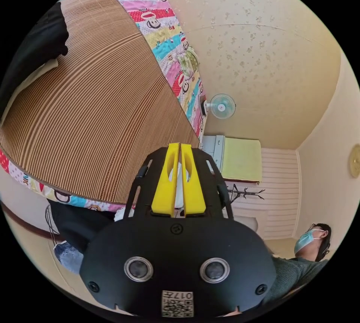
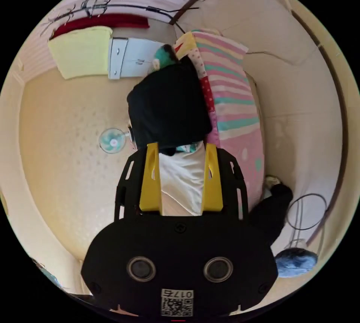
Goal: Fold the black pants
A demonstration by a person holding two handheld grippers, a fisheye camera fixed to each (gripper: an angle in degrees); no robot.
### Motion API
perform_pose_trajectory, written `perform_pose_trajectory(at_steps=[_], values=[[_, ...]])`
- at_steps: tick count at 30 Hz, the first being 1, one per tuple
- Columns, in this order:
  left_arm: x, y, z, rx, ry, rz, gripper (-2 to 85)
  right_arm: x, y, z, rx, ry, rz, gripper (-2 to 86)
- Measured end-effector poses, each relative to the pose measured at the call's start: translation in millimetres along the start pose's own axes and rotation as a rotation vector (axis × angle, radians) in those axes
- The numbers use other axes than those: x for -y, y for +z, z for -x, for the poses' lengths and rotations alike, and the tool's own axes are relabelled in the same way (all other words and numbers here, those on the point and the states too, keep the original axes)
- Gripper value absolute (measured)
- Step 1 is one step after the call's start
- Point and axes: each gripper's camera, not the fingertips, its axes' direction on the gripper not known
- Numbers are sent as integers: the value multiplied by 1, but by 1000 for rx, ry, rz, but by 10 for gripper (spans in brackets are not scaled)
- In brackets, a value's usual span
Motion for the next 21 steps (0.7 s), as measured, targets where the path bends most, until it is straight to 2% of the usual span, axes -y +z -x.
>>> perform_pose_trajectory(at_steps=[3, 5, 7, 9, 11, 13, 15, 18, 20, 21], values=[[-12, 0, 9, 48, -19, -23, -10, 20, 8, -25, 66, 118, -3, 176], [-19, 3, 17, 71, -39, -37, -10, 28, 19, -30, 270, 137, 9, 171], [-25, 6, 25, 71, -64, -60, -10, 27, 16, -19, 230, 146, -7, 148], [-30, 11, 34, 45, -89, -97, -10, 25, 7, 1, 293, 48, -46, 104], [-31, 16, 37, 31, -92, -114, -10, 23, -5, 25, 582, -62, -111, 65], [-28, 22, 38, 31, -81, -123, -10, 27, -3, 52, 748, -132, -90, 57], [-20, 32, 39, 43, -60, -119, -10, 31, 2, 99, 842, -283, -16, 51], [-5, 49, 39, 48, -38, -102, -10, 13, 17, 205, 870, -637, 200, 44], [5, 62, 38, 42, -24, -106, -10, -31, 44, 284, 843, -906, 459, 41], [11, 72, 37, 36, -13, -105, -10, -44, 55, 300, 826, -953, 544, 40]])
